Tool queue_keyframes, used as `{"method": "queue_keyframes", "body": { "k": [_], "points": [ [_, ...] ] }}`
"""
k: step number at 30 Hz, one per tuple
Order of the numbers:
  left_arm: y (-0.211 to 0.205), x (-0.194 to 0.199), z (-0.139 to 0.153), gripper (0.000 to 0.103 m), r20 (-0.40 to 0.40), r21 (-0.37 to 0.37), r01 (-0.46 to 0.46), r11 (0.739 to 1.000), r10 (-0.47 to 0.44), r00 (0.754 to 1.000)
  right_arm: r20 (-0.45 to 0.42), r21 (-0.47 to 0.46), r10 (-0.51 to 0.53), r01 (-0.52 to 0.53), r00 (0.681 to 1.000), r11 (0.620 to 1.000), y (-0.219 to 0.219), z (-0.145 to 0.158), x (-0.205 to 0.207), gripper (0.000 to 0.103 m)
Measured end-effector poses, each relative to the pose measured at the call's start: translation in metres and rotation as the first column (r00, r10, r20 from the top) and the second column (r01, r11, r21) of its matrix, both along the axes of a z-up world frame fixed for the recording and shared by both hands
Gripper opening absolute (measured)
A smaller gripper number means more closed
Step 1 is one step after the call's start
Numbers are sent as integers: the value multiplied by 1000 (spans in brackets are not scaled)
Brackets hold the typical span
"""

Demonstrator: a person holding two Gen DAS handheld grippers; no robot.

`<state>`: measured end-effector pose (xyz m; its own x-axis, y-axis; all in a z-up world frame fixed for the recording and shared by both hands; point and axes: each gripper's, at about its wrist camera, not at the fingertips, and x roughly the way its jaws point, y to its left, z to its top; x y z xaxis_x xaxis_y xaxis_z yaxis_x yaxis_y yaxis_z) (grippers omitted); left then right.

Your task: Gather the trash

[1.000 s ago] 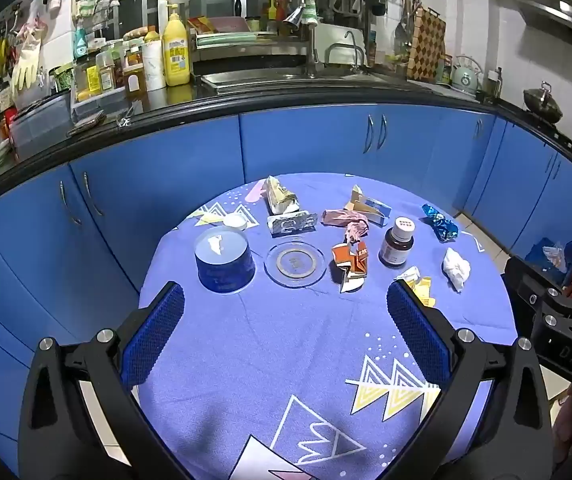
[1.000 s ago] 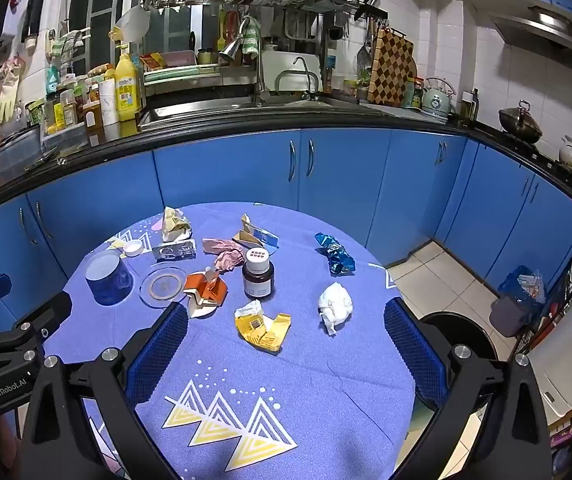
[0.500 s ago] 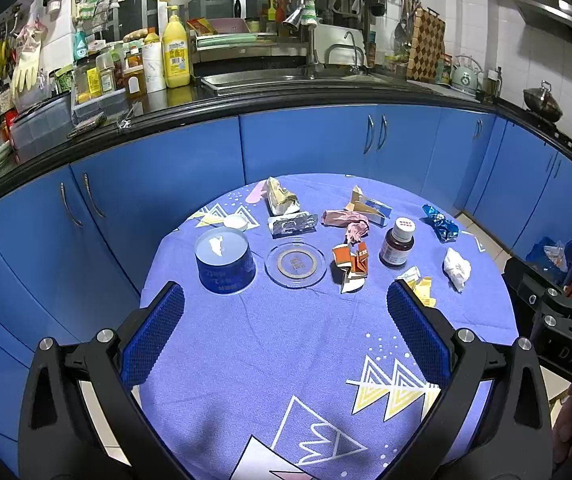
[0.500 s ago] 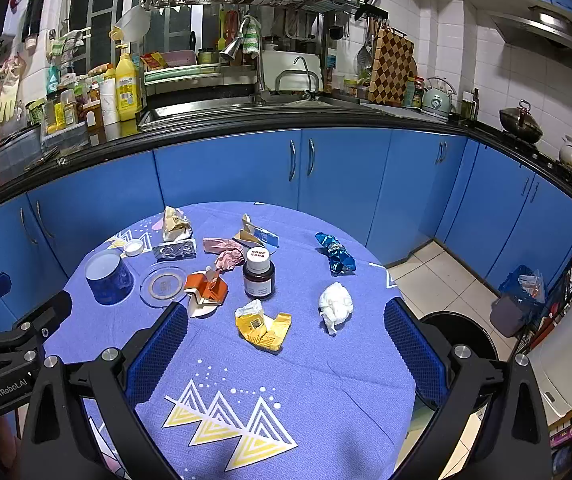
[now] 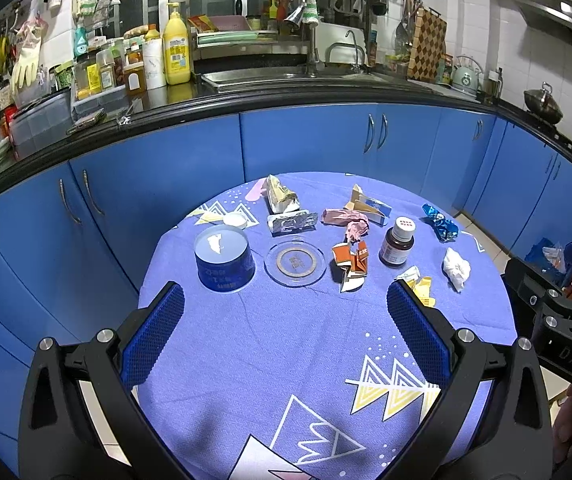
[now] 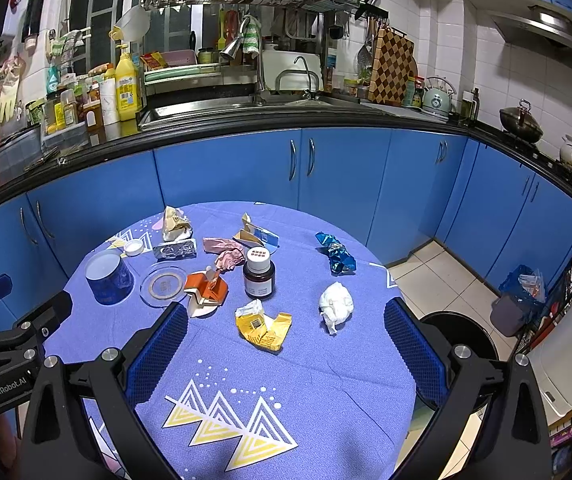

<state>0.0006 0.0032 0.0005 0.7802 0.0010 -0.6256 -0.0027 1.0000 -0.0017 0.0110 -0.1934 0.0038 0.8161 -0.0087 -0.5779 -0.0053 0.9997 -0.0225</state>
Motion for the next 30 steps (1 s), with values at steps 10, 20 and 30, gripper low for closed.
{"method": "queue_keyframes", "body": {
  "k": [10, 20, 30],
  "points": [
    [-1, 0, 0, 100, 3, 1, 3, 1000, -3, 1000, 0, 1, -1, 1, 1000, 1000, 0, 0, 0, 96],
    [-1, 0, 0, 100, 5, 2, 2, 1000, -2, 1000, 1, 0, 0, 0, 1000, 1000, 0, -1, 0, 96],
    [-1, 0, 1, 100, 4, 1, 3, 1000, -3, 1000, 0, 0, 0, 0, 1000, 1000, 0, -1, -1, 96]
  ]
}}
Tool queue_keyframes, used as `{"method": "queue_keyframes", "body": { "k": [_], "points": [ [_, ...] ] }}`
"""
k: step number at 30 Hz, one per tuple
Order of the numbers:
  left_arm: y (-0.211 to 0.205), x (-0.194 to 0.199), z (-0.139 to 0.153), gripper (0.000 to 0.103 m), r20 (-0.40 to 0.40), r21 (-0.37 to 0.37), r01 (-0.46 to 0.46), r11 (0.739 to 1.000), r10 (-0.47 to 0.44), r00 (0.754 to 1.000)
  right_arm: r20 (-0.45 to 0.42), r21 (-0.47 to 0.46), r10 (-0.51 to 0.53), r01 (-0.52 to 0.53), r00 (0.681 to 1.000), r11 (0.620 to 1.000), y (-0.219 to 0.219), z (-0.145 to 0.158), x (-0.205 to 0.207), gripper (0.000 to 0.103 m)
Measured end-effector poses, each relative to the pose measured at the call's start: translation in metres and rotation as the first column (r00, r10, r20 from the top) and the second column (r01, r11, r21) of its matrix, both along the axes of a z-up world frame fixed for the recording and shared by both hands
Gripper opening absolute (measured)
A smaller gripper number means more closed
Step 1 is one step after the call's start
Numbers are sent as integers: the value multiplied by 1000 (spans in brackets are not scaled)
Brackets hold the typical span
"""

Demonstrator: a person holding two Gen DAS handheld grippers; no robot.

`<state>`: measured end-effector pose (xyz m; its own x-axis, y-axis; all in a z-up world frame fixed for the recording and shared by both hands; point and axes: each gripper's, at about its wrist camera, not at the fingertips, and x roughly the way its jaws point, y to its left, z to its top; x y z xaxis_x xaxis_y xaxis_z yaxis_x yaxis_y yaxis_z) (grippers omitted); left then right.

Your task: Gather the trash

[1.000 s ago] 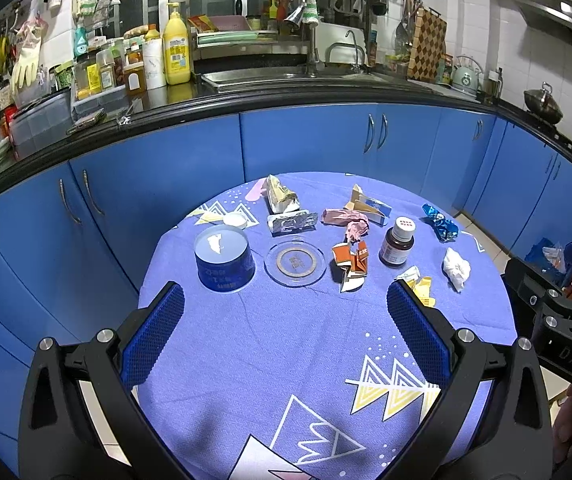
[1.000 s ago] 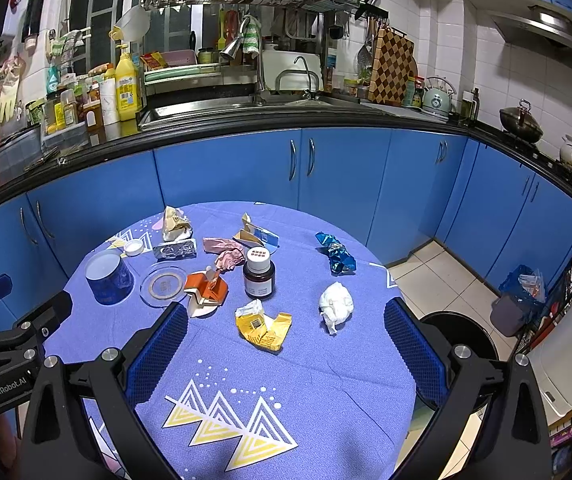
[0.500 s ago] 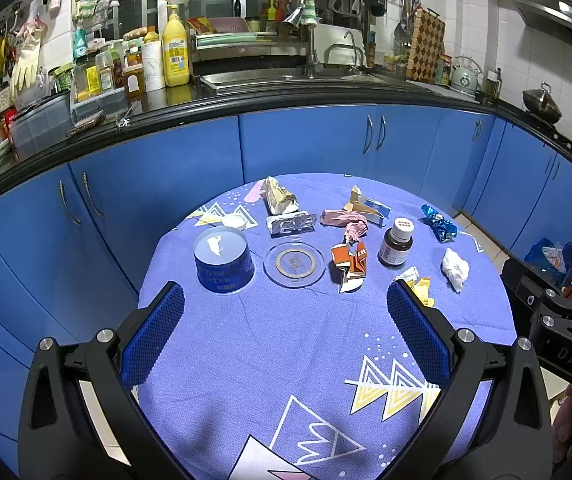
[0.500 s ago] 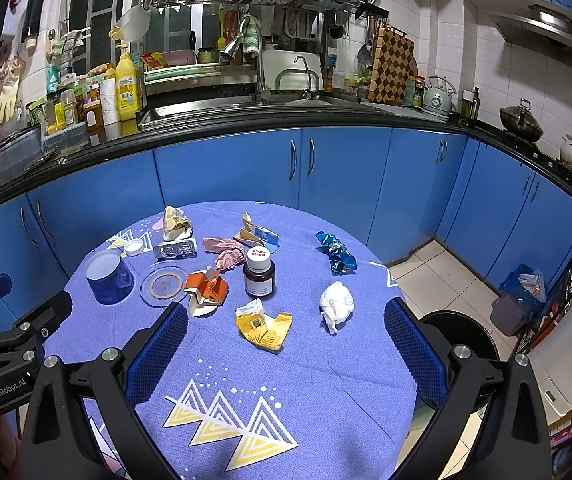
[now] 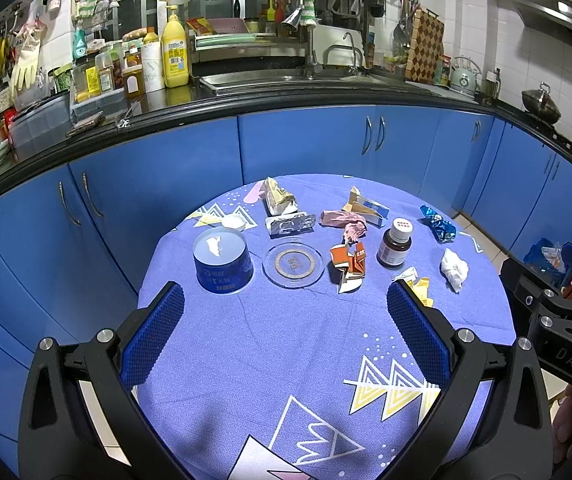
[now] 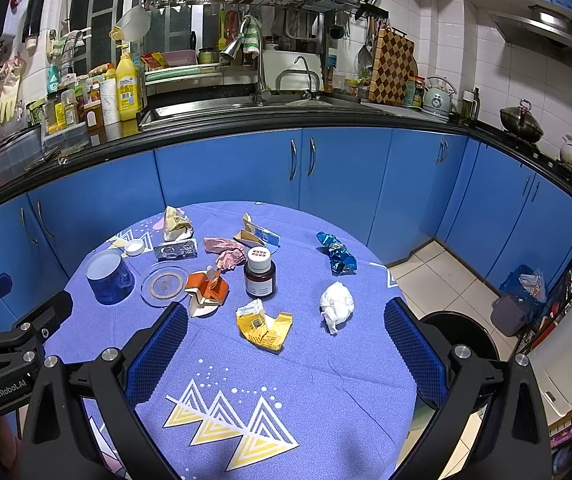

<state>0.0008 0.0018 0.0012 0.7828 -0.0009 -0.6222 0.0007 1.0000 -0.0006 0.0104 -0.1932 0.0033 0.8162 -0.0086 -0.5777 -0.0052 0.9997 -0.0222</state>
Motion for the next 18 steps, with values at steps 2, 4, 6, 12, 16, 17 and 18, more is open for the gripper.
{"method": "queue_keyframes", "body": {
  "k": [2, 4, 6, 12, 16, 17, 18],
  "points": [
    [0, 0, 0, 100, 0, -1, 0, 1000, 0, 1000, 0, 0, 0, 0, 1000, 1000, 0, 0, 0, 96],
    [0, 0, 0, 100, 1, 0, -1, 1000, 1, 1000, 1, 0, 0, 0, 1000, 1000, 0, 0, 0, 96],
    [0, 0, 0, 100, 1, 0, 0, 1000, 0, 1000, 1, 0, 0, 0, 1000, 1000, 0, 0, 0, 96],
    [0, 0, 0, 100, 0, -1, -1, 1000, 1, 1000, -1, 0, 0, 0, 1000, 1000, 0, 0, 0, 96],
    [0, 0, -1, 100, 1, 0, -1, 1000, 1, 1000, 1, -1, 1, -1, 1000, 1000, 0, -1, 0, 96],
    [0, 0, -1, 100, 1, -1, -1, 1000, 1, 1000, 0, 1, 1, -1, 1000, 1000, 0, -1, 0, 96],
    [0, 0, 0, 100, 1, -2, -1, 1000, 1, 1000, 0, 2, 2, -2, 1000, 1000, 0, -1, 0, 96]
  ]
}}
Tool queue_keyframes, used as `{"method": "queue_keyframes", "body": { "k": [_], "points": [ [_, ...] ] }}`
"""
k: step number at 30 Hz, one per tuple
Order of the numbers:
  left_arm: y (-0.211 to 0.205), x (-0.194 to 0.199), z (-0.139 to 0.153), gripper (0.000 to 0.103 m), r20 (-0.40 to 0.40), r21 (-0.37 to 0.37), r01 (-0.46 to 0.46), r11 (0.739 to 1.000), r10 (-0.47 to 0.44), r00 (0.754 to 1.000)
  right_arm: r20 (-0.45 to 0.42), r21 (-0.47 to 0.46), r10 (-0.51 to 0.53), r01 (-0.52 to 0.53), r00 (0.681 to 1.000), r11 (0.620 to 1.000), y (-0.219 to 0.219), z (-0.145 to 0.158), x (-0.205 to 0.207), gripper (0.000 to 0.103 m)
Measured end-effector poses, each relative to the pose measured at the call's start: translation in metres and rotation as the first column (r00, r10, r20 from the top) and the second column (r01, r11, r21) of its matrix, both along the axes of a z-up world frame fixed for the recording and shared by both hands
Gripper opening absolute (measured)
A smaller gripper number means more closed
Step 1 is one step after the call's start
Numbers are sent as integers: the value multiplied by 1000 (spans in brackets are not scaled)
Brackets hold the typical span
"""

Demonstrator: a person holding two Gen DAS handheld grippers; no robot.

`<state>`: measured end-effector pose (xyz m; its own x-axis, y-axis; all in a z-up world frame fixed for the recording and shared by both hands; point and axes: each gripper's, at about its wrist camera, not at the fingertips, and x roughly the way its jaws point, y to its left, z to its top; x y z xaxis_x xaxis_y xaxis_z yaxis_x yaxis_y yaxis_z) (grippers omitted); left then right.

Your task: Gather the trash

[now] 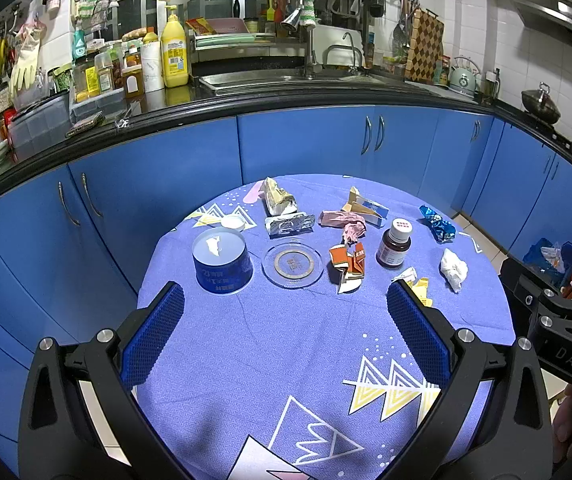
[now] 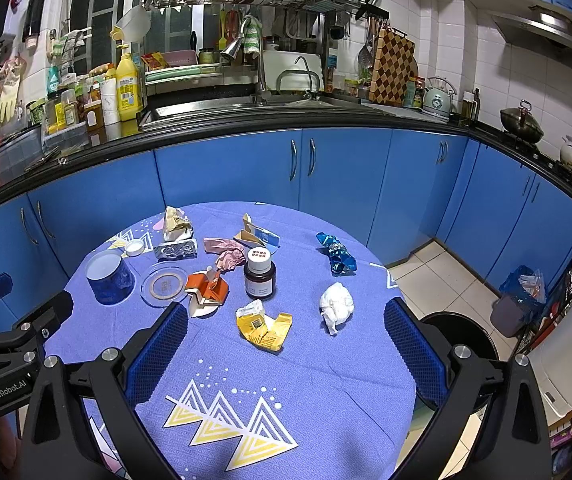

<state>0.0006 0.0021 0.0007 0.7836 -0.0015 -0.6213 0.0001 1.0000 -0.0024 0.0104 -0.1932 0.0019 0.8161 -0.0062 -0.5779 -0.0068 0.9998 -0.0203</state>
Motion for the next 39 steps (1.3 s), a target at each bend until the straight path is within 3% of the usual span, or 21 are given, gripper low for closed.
{"method": "queue_keyframes", "body": {
  "k": [39],
  "points": [
    [-4, 8, -2, 100, -14, -6, 0, 1000, 0, 1000, -21, 2, 0, 0, 1000, 1000, 2, -6, 6, 96]
  ]
}}
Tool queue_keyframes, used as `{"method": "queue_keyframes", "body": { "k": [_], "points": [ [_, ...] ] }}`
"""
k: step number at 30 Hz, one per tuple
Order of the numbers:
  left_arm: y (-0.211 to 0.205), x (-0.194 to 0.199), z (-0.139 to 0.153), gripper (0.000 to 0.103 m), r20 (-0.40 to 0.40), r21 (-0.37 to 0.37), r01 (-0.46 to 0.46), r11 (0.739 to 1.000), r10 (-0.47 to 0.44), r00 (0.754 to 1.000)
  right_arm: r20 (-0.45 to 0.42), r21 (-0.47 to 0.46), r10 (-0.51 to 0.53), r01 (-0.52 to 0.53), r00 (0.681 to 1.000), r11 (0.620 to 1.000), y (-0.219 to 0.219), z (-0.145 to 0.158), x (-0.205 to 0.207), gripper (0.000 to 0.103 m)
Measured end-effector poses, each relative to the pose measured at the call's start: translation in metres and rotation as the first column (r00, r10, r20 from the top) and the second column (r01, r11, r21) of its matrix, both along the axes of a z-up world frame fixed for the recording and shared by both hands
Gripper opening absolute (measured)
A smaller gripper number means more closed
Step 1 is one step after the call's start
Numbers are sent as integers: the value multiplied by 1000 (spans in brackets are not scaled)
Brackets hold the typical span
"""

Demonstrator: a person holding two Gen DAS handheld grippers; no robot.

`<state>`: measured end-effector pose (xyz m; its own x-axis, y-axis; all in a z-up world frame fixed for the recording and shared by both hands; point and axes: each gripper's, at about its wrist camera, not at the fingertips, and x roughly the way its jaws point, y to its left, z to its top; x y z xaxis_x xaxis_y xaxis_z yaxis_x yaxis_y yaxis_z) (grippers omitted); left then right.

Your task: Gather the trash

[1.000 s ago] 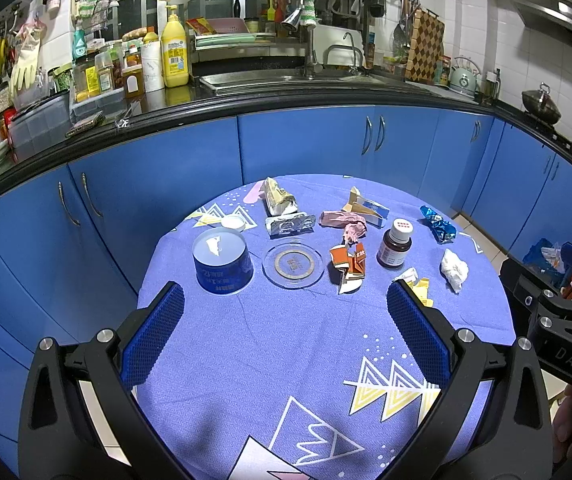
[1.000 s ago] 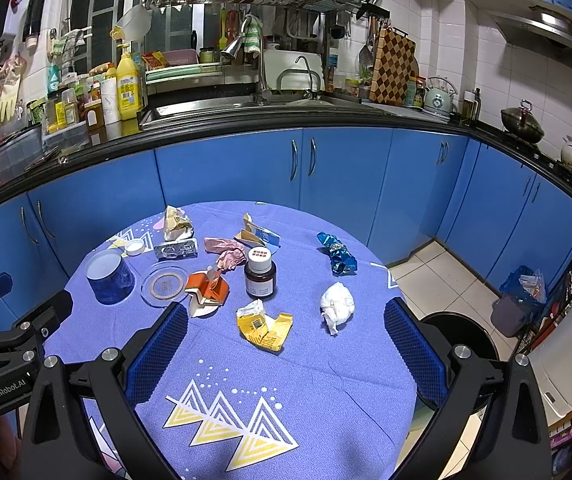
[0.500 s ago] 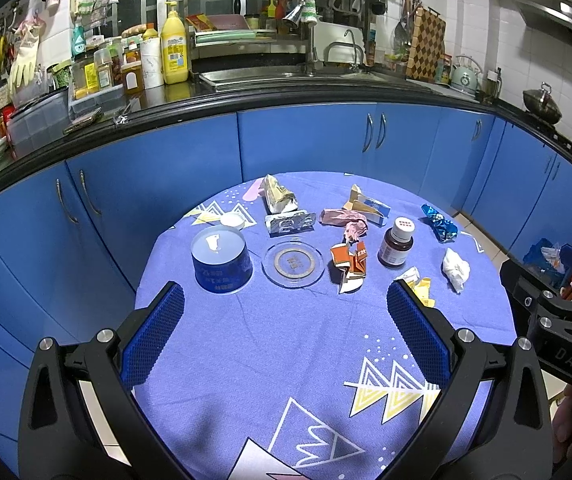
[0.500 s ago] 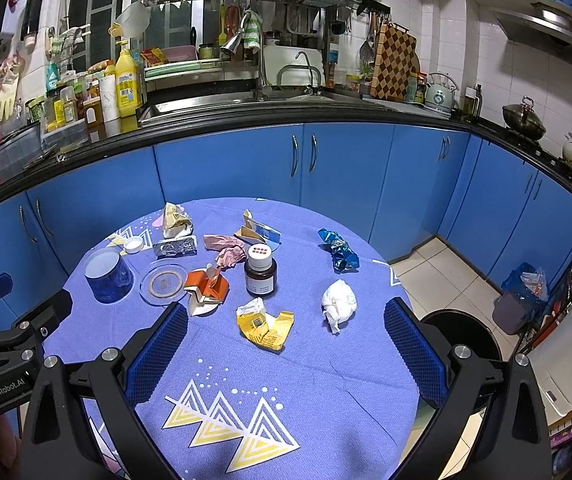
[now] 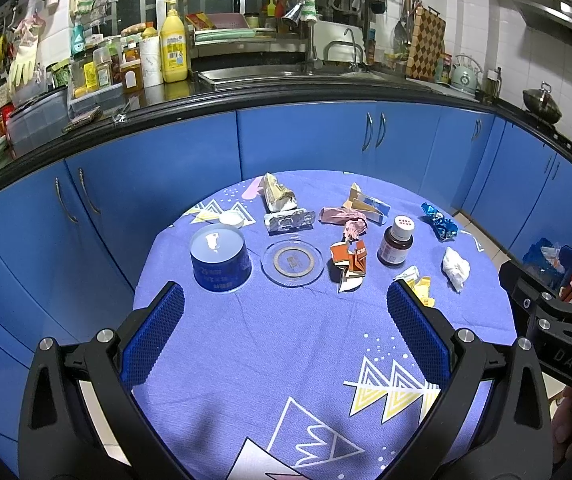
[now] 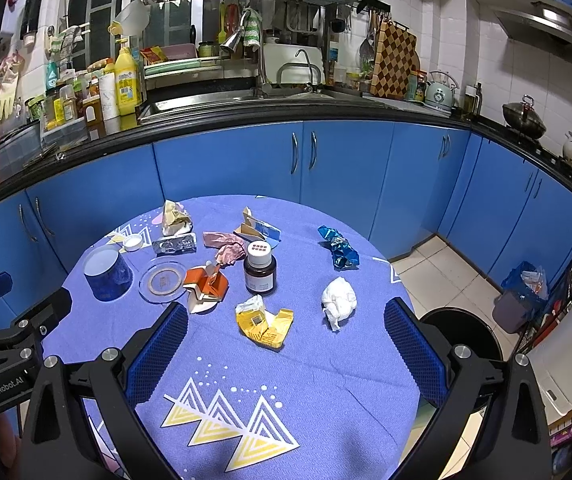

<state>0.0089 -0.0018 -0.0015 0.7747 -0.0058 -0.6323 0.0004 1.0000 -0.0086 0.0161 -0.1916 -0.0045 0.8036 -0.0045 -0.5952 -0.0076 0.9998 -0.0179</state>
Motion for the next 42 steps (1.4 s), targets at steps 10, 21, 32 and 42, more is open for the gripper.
{"method": "queue_keyframes", "body": {
  "k": [10, 21, 32, 42],
  "points": [
    [1, 1, -6, 100, -6, -6, 2, 1000, -2, 1000, -13, 2, -2, 2, 1000, 1000, -2, -5, 2, 96],
    [0, 5, -11, 100, -17, -9, -1, 1000, 1, 1000, -28, 6, -5, 5, 1000, 1000, -3, -11, 8, 96],
    [2, 18, -24, 100, -46, -14, 0, 1000, 0, 999, -67, 6, -8, 8, 998, 1000, -5, -26, 21, 96],
    [23, 61, -70, 100, -145, -2, -56, 998, 55, 988, -186, 18, -58, 62, 981, 998, -32, -77, 68, 96]
  ]
}}
